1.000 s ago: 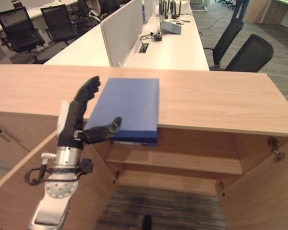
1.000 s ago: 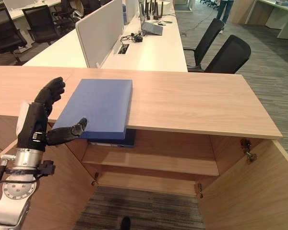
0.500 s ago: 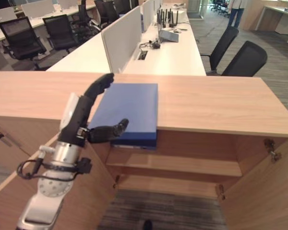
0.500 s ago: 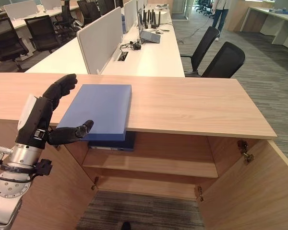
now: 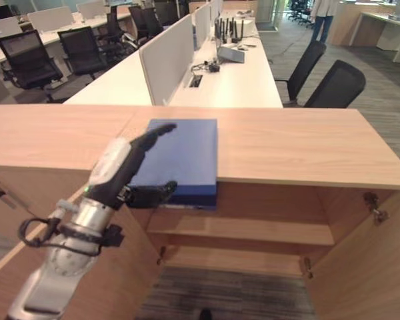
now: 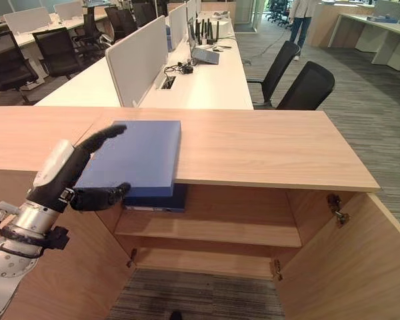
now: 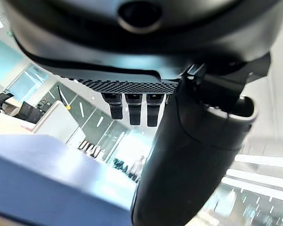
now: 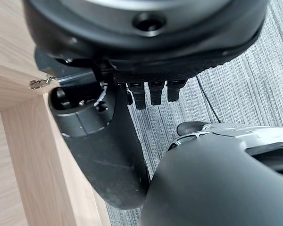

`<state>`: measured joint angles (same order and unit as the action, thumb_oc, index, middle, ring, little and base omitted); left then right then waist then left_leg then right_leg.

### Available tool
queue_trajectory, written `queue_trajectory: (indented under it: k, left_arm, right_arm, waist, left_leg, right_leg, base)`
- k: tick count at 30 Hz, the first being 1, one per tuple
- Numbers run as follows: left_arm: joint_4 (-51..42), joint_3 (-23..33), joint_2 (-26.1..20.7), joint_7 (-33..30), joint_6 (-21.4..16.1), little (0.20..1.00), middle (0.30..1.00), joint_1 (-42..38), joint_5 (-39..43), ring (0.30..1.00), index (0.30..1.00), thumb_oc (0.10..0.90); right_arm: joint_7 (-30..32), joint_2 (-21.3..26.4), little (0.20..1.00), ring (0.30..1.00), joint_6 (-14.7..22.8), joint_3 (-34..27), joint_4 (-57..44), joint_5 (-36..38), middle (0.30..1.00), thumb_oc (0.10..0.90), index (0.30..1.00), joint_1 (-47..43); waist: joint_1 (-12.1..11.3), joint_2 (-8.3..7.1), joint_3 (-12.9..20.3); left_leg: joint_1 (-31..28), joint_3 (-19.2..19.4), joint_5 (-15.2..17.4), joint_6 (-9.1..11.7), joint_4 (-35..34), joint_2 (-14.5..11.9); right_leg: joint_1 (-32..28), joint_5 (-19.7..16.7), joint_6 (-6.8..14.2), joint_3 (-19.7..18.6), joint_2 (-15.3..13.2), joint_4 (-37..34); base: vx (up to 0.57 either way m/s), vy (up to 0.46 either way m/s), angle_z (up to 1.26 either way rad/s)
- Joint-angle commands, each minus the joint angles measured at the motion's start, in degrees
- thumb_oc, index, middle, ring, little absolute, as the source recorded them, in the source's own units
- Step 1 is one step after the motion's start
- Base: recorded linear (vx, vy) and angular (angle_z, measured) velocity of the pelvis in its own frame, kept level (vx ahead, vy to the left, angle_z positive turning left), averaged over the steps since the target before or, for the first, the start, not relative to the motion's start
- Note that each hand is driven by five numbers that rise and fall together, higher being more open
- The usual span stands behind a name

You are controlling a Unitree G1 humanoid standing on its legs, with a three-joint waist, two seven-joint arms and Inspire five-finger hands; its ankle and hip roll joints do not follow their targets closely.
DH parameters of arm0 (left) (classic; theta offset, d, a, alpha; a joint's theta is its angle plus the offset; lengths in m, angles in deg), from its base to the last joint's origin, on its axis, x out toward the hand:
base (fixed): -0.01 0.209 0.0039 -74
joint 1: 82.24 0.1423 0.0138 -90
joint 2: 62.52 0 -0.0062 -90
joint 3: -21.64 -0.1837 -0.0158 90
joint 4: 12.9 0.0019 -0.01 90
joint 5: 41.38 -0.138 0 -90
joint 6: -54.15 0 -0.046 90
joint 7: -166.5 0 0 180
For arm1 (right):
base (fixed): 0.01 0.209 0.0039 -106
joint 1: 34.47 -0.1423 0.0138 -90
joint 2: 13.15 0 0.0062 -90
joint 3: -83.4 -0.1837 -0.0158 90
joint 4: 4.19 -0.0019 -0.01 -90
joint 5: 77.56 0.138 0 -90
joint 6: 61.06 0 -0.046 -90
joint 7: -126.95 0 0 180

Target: Put the empty folder in the office cabinet

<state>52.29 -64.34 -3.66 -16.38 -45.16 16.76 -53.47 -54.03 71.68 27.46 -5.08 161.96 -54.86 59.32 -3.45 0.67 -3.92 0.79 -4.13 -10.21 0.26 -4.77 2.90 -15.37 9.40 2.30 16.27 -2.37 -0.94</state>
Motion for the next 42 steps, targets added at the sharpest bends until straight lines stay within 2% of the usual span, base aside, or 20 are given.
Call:
queue_trajectory:
  k: [1, 7, 29, 31, 40, 42]
  left_arm:
    - [-2.82, 3.69, -2.72, -2.80, -3.19, 0.900, 0.900, -4.50, -4.24, 0.900, 0.900, 0.800]
    - [-0.66, 2.72, -3.72, -3.46, -3.07, 0.900, 0.900, -4.14, -11.23, 0.900, 0.900, 0.800]
    - [5.86, 0.28, -1.54, -5.38, -0.61, 0.900, 0.900, -3.47, -21.48, 0.900, 0.900, 0.800]
    - [7.30, 0.15, -1.29, -7.64, -0.24, 0.900, 0.900, -4.33, -24.86, 0.900, 0.900, 0.800]
    - [12.16, -2.01, 0.15, -13.94, 0.83, 0.900, 0.900, -6.62, -30.47, 0.900, 0.900, 0.800]
    - [14.13, -2.06, 0.92, -16.97, 1.91, 0.900, 0.900, -7.09, -32.71, 0.900, 0.900, 0.800]
  right_arm:
    - [-0.29, 0.41, 0.900, 0.900, 0.41, 2.54, -1.18, -0.37, 0.900, 0.800, 0.900, -1.71]
    - [0.19, 0.72, 0.900, 0.900, 0.78, 2.16, -1.69, 0.48, 0.900, 0.800, 0.900, -1.66]
    - [0.72, 1.41, 0.900, 0.900, 0.42, -1.26, -0.95, 5.55, 0.900, 0.800, 0.900, -0.93]
    - [0.95, 1.44, 0.900, 0.900, 0.68, -2.51, -0.66, 8.21, 0.900, 0.800, 0.900, -1.03]
    - [2.34, 1.67, 0.900, 0.900, 1.04, -4.26, 0.65, 11.37, 0.900, 0.800, 0.900, -1.13]
    - [2.88, 1.58, 0.900, 0.900, 1.29, -4.43, 1.20, 11.83, 0.900, 0.800, 0.900, -1.30]
  waist:
    - [0.46, -1.57, 0.65]
    - [0.76, -1.70, 0.73]
    - [1.60, -1.86, 0.72]
    - [1.76, -1.94, 0.84]
    - [2.16, -1.97, 1.19]
    - [2.24, -1.98, 1.25]
  left_leg:
    - [-3.70, -0.31, 10.31, 2.29, -0.23, -1.22]
    - [-3.72, 0.02, 10.43, 2.19, -0.23, -1.35]
    - [-4.42, 1.10, 10.91, 2.13, -0.23, -1.67]
    - [-4.50, 1.33, 11.01, 2.19, -0.23, -1.83]
    - [-4.52, 1.73, 11.18, 2.21, -0.23, -1.94]
    - [-4.57, 1.80, 11.22, 2.19, -0.23, -1.93]
  right_leg:
    - [2.71, -4.68, 2.42, 0.45, -1.34, -4.06]
    - [2.92, -4.75, 2.43, -0.04, -1.32, -4.05]
    - [2.67, -4.68, 2.36, -1.28, -1.15, -4.06]
    - [2.72, -4.69, 2.40, -1.50, -1.09, -4.06]
    - [2.77, -4.80, 2.36, -1.79, -1.14, -4.06]
    - [2.76, -4.79, 2.34, -1.92, -1.14, -4.06]
  base:
    - [0.00, 0.000, 0.00]
    - [0.00, 0.000, -0.01]
    - [0.00, -0.001, -0.04]
    - [0.00, 0.000, 0.00]
    - [0.00, 0.000, -0.02]
    - [0.00, 0.003, -0.04]
